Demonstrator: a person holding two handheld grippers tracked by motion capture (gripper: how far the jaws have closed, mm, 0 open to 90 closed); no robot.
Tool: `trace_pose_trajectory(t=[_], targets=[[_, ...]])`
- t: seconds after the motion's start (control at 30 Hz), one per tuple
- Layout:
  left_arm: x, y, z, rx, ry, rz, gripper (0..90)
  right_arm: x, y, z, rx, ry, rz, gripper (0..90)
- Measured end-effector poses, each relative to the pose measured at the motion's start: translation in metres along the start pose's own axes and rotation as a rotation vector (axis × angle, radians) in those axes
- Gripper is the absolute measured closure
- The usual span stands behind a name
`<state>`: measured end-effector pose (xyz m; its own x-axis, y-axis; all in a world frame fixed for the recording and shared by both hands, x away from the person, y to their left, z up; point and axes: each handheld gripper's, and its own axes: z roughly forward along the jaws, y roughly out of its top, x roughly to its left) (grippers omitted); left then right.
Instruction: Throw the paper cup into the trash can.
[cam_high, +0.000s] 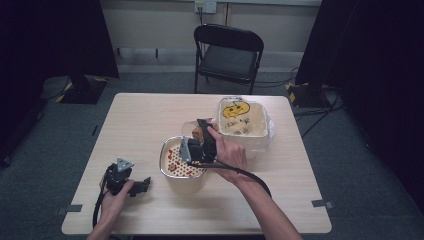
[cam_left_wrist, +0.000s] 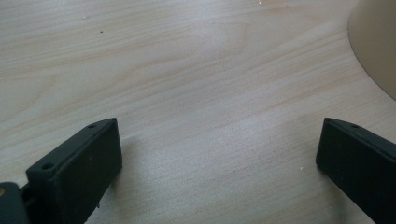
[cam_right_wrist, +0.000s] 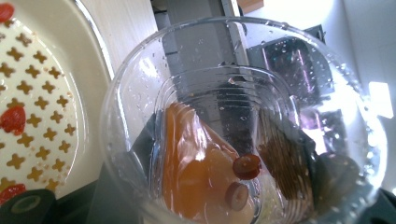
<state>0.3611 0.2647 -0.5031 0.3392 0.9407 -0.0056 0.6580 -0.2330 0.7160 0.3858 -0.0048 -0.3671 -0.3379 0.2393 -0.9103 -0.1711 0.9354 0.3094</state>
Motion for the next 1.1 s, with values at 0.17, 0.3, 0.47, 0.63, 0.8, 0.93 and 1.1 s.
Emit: trace_pose_trajectory(t=[0.17, 0.3, 0.47, 0.63, 0.8, 0.93, 1.1], targets=[[0.000, 0.000, 0.000, 0.000, 0.000, 0.000, 0.0, 0.005, 0.003, 0.001, 0.018, -0.028, -0.098, 47.9], [0.000, 0.000, 0.000, 0.000, 0.000, 0.000, 0.0, 0.008, 0.003, 0.001, 0.041, -0.075, -0.184, 47.9], [0.000, 0.000, 0.000, 0.000, 0.000, 0.000, 0.0, 0.013, 0.002, 0.002, 0.071, -0.108, -0.264, 48.2], [0.000, 0.000, 0.000, 0.000, 0.000, 0.000, 0.0, 0.020, 0.002, 0.001, 0.089, -0.135, -0.348, 48.6], [0.000, 0.000, 0.000, 0.000, 0.000, 0.000, 0.0, 0.023, 0.004, 0.000, 0.086, -0.173, -0.445, 49.2], [0.000, 0.000, 0.000, 0.000, 0.000, 0.000, 0.0, 0.025, 0.007, -0.003, 0.103, -0.208, -0.526, 49.4], [0.000, 0.000, 0.000, 0.000, 0.000, 0.000, 0.0, 0.029, 0.008, -0.003, 0.116, -0.234, -0.623, 49.7]])
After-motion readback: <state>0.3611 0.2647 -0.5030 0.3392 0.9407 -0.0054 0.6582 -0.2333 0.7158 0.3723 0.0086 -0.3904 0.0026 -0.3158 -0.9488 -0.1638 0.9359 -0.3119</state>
